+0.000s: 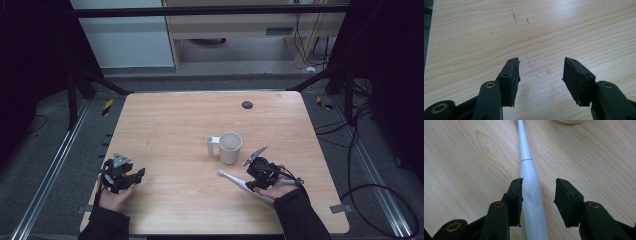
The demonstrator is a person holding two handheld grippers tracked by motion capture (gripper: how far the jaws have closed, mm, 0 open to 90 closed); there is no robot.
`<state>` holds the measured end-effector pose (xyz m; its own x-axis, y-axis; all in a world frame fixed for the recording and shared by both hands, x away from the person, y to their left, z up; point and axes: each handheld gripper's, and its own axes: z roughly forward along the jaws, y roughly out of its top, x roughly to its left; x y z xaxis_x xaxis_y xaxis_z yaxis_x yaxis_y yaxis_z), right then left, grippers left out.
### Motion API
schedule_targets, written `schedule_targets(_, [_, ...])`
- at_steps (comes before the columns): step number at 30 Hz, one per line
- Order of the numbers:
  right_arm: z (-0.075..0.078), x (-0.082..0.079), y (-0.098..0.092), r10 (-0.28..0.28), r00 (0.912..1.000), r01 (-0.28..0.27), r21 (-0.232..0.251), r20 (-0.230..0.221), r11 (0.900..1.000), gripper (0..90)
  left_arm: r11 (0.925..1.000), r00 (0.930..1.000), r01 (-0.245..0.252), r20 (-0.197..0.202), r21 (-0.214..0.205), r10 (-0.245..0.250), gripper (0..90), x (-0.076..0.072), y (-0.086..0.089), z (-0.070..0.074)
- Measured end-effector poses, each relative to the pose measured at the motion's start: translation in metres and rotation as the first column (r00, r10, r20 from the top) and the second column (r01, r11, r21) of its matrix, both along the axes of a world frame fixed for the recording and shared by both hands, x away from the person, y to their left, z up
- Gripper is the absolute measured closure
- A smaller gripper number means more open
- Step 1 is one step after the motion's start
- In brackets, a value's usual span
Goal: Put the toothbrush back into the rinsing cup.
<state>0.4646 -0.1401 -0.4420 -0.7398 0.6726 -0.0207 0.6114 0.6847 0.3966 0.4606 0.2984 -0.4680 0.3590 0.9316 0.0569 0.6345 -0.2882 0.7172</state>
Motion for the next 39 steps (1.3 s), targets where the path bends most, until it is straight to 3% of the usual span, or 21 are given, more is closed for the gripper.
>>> schedule_targets(26, [-0.026,0.006,0.009,0.039,0.9956,-0.046,-0.082,-0.085,0.9956,61.4,1.0000,1.0000,0.000,-0.005,0.002,0.000,45.9,0.001,0.000,-0.001])
schedule_targets(39, [-0.026,0.008,0.011,0.037,0.9944,-0.045,-0.078,-0.099,0.9960,66.4,1.0000,1.0000,0.000,-0.009,0.002,0.000,45.9,0.001,0.000,-0.001])
